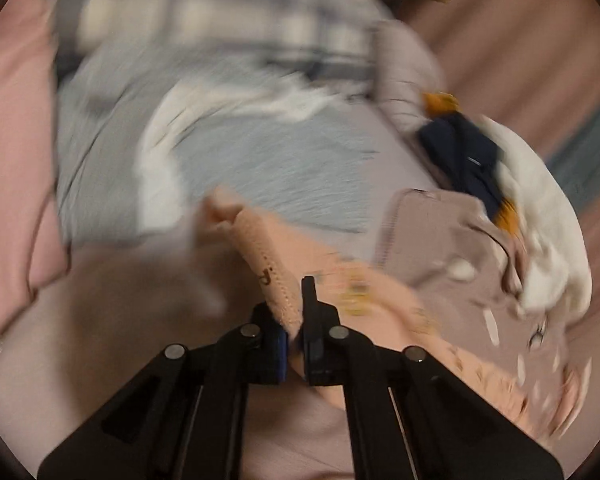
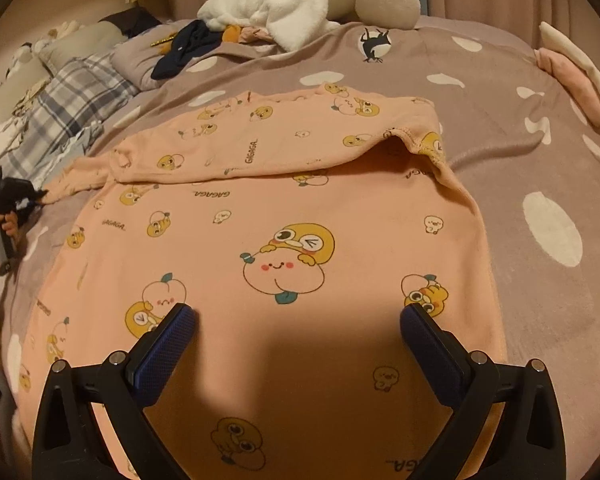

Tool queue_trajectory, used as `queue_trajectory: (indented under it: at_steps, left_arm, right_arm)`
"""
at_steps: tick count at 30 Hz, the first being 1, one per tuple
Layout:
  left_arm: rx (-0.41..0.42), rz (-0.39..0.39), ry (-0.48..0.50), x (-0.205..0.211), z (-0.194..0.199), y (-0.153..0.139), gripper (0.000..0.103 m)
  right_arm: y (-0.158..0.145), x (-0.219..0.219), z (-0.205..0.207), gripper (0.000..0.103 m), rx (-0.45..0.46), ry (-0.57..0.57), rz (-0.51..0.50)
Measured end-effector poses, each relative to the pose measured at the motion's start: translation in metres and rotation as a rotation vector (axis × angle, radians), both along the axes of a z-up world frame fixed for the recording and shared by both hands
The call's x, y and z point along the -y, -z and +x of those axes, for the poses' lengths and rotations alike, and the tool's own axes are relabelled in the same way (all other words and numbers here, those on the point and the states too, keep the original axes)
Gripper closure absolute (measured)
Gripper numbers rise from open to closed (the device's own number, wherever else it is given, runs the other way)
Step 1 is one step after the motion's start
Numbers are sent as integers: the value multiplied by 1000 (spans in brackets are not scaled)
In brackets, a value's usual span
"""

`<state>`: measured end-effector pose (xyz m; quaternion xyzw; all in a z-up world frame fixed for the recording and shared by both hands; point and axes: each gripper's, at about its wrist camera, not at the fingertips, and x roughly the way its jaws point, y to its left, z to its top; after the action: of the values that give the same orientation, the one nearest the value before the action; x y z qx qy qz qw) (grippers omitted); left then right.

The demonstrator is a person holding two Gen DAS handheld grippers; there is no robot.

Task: Fold small clothes

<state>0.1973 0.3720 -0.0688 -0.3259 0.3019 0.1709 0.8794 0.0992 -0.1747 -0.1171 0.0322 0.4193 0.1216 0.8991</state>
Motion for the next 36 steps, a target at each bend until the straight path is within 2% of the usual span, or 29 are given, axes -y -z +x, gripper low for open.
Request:
queue_trajectory:
  at_steps: [4, 6, 9, 10, 13, 15, 16, 19, 21, 23, 24, 25, 26, 27, 28, 29, 31, 33, 36]
  left_arm:
    - [31, 85, 103, 58, 10, -47, 101]
    - [57, 114, 163, 104, 19, -69, 101]
    - [85, 141, 271, 177, 36, -81, 101]
    - [90, 124, 328, 211, 44, -80, 101]
    - [96, 27, 472, 292, 66, -66, 100]
    - [64, -40, 545, 351, 81, -45, 100]
    - [43, -48, 574, 379, 89, -35, 100]
    - [-40, 9, 638, 454, 104, -1, 100]
    - [-105, 33, 701, 498, 108, 26, 99]
    - [-133, 65, 705, 519, 107, 36, 93]
    - [-111, 78, 704, 526, 106, 35, 79]
    - [-97, 55, 719, 530, 103, 32, 56]
    - [-92, 3, 744, 532, 106, 31, 44]
    - [-88, -81, 782, 533, 108, 28, 25]
    - [-86, -124, 799, 532, 112, 26, 19]
    - [-80, -155, 811, 529, 109, 23, 19]
    - [-58, -117, 812, 527, 101, 11, 19]
    - [-52, -93, 816, 527, 96, 1, 19]
    - [-40, -126, 906, 527, 76, -15, 17]
  right_arm:
    - [-8, 9, -9, 1, -7, -23, 59]
    - [-17, 15, -18, 1, 13, -26, 62]
    - [-31, 28, -31, 1, 59, -33, 67]
    - [-34, 34, -34, 1, 67, -32, 75]
    - [-40, 57, -44, 1, 81, -15, 115]
    - [-41, 72, -47, 1, 90, 11, 139]
    - [-40, 80, -48, 1, 83, 37, 146]
    - [-30, 102, -52, 1, 47, 60, 186]
    - [-24, 112, -54, 1, 66, 53, 168]
    - [-20, 121, -50, 1, 56, 102, 141]
    - [-18, 126, -49, 1, 53, 110, 155]
    - [-17, 132, -48, 1, 51, 97, 195]
    - [-15, 138, -47, 1, 38, 84, 234]
    - [-14, 142, -46, 1, 25, 88, 254]
    - [-15, 144, -47, 1, 23, 96, 256]
    - [-16, 146, -48, 1, 31, 102, 251]
    - [-19, 145, -48, 1, 58, 109, 240]
    - [-18, 144, -46, 1, 51, 98, 272]
    - [-17, 137, -45, 1, 37, 67, 296]
